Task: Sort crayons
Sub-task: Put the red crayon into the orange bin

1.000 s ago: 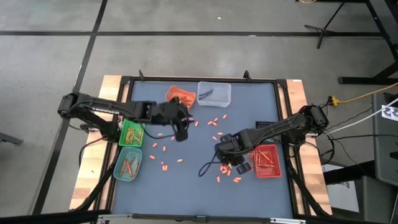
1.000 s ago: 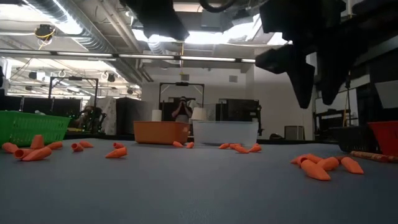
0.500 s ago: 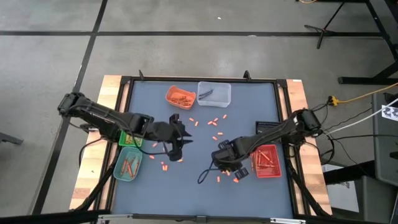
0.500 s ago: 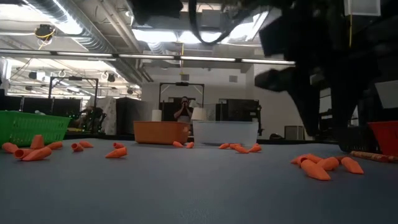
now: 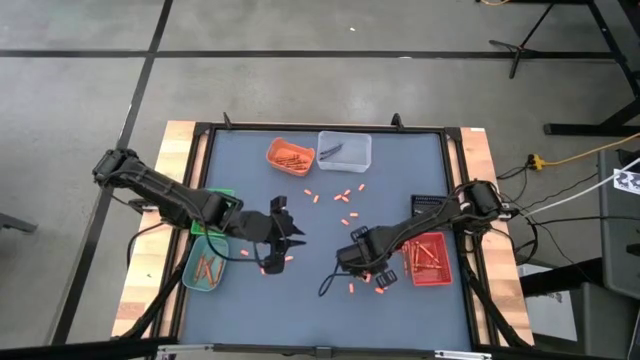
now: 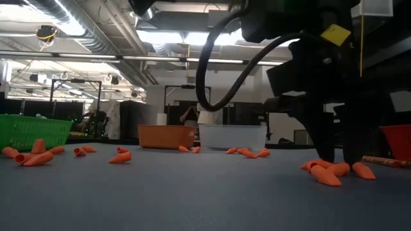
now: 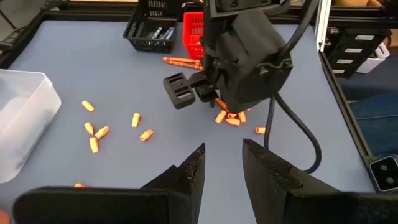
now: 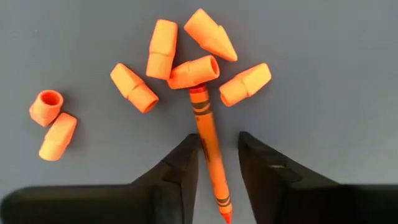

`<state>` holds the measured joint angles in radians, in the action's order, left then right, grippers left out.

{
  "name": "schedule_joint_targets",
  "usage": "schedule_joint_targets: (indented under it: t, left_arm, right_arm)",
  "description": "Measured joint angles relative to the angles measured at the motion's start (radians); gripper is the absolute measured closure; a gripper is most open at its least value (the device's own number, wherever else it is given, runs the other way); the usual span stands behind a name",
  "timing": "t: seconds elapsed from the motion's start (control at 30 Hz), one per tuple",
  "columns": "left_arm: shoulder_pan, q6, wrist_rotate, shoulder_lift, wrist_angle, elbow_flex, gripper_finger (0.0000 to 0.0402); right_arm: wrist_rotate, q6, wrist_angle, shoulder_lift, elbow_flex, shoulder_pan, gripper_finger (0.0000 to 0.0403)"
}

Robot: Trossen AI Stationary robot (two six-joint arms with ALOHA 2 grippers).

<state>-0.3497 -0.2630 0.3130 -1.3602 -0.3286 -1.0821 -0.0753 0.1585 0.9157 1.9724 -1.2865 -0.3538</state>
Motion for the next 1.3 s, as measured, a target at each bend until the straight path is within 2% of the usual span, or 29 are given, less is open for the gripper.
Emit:
schedule_joint_targets:
  t: [0.27, 0.43, 0.8, 1.07, 1.3]
  left_arm:
    - [-0.013, 0.001, 0.046, 0.000, 0.000, 0.000, 0.0310]
    - [-0.013, 0.001, 0.046, 0.000, 0.000, 0.000, 0.0310]
    - [-0.013, 0.003, 0.046, 0.000, 0.000, 0.000, 0.0310]
    - [-0.013, 0.003, 0.056, 0.000, 0.000, 0.000, 0.0310]
    - [-0.013, 0.003, 0.089, -0.001, 0.000, 0.000, 0.0310]
  right_arm:
    - [-0.005, 0.000, 0.001, 0.002, 0.002, 0.000, 0.0364]
    - [-0.005, 0.002, 0.003, 0.003, 0.002, 0.001, 0.0392]
    - [0.011, 0.005, 0.050, 0.011, -0.036, 0.001, 0.0379]
    - [0.201, 0.151, 0.137, 0.011, -0.185, 0.011, 0.0384]
    - [0.323, 0.249, 0.111, 0.010, -0.278, 0.095, 0.0381]
